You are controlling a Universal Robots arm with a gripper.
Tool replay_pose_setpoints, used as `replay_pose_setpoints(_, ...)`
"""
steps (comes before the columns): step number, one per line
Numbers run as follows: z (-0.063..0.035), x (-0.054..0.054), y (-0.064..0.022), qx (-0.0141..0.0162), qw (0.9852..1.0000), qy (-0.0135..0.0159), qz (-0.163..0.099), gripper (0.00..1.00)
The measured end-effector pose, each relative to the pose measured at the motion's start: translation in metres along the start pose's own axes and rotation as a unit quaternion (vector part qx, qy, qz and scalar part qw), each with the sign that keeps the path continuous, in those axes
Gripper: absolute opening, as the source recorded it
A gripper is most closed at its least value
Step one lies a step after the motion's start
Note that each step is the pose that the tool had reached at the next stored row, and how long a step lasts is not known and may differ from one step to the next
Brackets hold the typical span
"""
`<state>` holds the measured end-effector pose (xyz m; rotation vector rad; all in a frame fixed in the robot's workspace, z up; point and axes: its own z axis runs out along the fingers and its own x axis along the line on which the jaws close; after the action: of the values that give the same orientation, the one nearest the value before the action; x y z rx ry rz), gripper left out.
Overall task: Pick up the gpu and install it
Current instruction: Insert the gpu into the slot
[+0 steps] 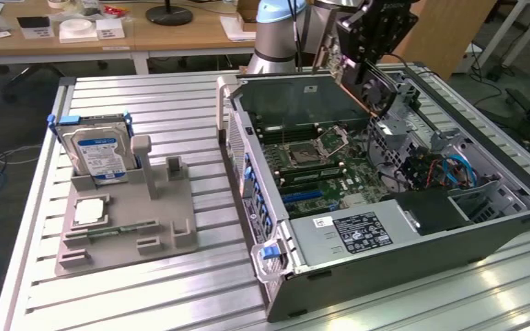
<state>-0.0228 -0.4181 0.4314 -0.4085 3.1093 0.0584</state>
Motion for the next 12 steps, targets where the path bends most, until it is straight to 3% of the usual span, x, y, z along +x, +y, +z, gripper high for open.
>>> replay_pose_setpoints(6, 0.0, 0.0, 0.0, -0.0003, 0.9995, 0.0011, -0.032, 0.27)
replay_pose_setpoints(12, 0.0, 0.0, 0.0, -0.0006, 0.998, 0.0023, -0.063, 0.27)
